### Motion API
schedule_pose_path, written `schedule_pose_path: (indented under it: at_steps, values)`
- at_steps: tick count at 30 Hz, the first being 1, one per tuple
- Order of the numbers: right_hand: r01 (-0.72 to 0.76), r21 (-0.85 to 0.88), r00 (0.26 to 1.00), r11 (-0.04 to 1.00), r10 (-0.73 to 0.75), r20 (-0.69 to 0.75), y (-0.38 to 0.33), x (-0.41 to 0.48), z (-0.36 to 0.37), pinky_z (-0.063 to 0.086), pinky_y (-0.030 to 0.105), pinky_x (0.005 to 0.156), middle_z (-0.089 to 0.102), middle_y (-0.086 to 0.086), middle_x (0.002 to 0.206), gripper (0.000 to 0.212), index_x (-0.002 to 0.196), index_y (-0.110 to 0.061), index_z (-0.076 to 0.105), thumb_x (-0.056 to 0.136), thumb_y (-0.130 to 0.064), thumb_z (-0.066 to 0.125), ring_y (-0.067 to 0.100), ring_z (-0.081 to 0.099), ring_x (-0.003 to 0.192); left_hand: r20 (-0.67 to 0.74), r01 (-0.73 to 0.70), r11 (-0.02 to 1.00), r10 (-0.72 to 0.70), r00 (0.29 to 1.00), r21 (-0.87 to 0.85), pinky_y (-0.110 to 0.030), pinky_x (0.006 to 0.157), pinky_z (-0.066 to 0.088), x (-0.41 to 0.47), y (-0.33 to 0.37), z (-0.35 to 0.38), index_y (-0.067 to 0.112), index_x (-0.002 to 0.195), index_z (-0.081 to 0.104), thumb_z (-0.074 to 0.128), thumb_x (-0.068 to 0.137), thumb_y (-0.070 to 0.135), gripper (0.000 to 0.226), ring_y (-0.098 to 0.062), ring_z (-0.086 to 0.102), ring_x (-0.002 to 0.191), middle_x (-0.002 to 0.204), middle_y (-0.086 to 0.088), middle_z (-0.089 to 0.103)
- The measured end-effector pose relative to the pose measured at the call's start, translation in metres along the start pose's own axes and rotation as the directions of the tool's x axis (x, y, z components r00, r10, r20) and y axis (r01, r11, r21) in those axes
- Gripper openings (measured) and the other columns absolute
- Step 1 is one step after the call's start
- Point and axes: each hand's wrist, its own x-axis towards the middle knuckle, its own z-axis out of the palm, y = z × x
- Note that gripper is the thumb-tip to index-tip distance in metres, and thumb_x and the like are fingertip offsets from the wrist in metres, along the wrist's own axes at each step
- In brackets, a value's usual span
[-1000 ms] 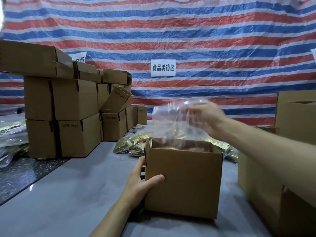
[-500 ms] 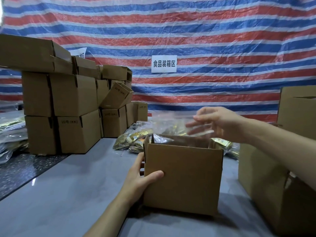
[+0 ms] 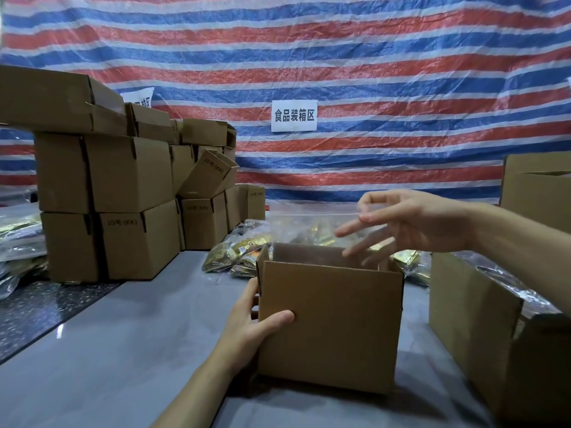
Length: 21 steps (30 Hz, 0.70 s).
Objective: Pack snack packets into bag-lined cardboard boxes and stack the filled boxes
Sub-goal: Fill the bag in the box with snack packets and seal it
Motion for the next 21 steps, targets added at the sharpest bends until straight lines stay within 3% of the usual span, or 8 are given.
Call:
schedule_pose_path:
  at_steps: [3, 7, 10, 13, 16, 21]
  values:
    - [0.000, -0.049, 0.997, 0.999, -0.004, -0.079, 0.003, -0.001, -0.003, 0.057, 0.057, 0.088, 0.070, 0.018, 0.124, 0.036, 0.102, -0.010, 0.060, 0.076, -0.025, 0.080, 0.044, 0.069, 0.110, 0.009, 0.000, 1.000, 0.000, 1.000, -0.003, -0.040, 0.081, 0.061, 0.000, 0.000, 0.000, 0.023, 0.127, 0.061, 0.085, 0.057, 0.051, 0.078, -0.026, 0.072, 0.104, 0.116, -0.006, 0.073]
    - [-0.098, -0.117, 0.995, 0.988, 0.094, -0.039, 0.003, -0.002, -0.002, 0.064, 0.041, 0.073, 0.072, 0.018, 0.120, 0.008, 0.094, -0.015, 0.072, 0.088, -0.021, 0.073, 0.043, 0.071, 0.102, 0.008, 0.001, 1.000, -0.001, 1.000, -0.019, -0.033, 0.075, 0.060, 0.000, 0.002, 0.001, 0.022, 0.124, 0.061, 0.085, 0.057, 0.048, 0.077, -0.026, 0.073, 0.101, 0.114, -0.007, 0.074]
    - [-0.149, -0.079, 0.988, 0.986, 0.147, -0.038, 0.001, 0.002, 0.001, 0.060, 0.032, 0.060, 0.073, 0.018, 0.115, 0.004, 0.097, -0.010, 0.065, 0.094, -0.013, 0.064, 0.029, 0.073, 0.082, 0.009, -0.001, 1.000, 0.001, 1.000, -0.019, -0.030, 0.074, 0.060, 0.000, 0.002, 0.001, 0.021, 0.126, 0.060, 0.085, 0.058, 0.048, 0.077, -0.025, 0.073, 0.101, 0.113, -0.005, 0.075]
    - [-0.242, -0.182, 0.965, 0.953, 0.217, -0.150, 0.000, 0.011, 0.011, 0.055, 0.026, 0.052, 0.076, 0.015, 0.105, 0.004, 0.101, -0.006, 0.065, 0.098, -0.008, 0.063, 0.016, 0.067, 0.069, -0.002, 0.002, 1.000, -0.002, 1.000, -0.015, -0.031, 0.076, 0.060, 0.000, 0.001, 0.001, 0.023, 0.128, 0.060, 0.085, 0.057, 0.050, 0.079, -0.025, 0.073, 0.104, 0.115, -0.004, 0.075]
    - [-0.302, -0.435, 0.912, 0.848, 0.124, -0.391, 0.006, 0.023, 0.026, 0.053, 0.024, 0.050, 0.076, 0.011, 0.086, 0.006, 0.096, -0.006, 0.073, 0.092, -0.003, 0.071, 0.010, 0.064, 0.057, -0.011, 0.010, 1.000, -0.010, 1.000, -0.006, -0.030, 0.077, 0.059, 0.000, 0.001, 0.001, 0.027, 0.127, 0.061, 0.086, 0.055, 0.054, 0.081, -0.023, 0.072, 0.106, 0.115, -0.001, 0.075]
    - [-0.380, -0.753, 0.873, 0.537, -0.060, -0.484, 0.012, 0.035, 0.056, 0.062, 0.029, 0.071, 0.072, 0.003, 0.089, 0.009, 0.090, -0.014, 0.073, 0.087, -0.005, 0.072, 0.014, 0.069, 0.079, -0.028, 0.014, 1.000, -0.014, 1.000, 0.006, -0.032, 0.077, 0.060, -0.001, 0.003, 0.002, 0.028, 0.128, 0.061, 0.089, 0.044, 0.072, 0.099, -0.023, 0.071, 0.106, 0.116, -0.001, 0.074]
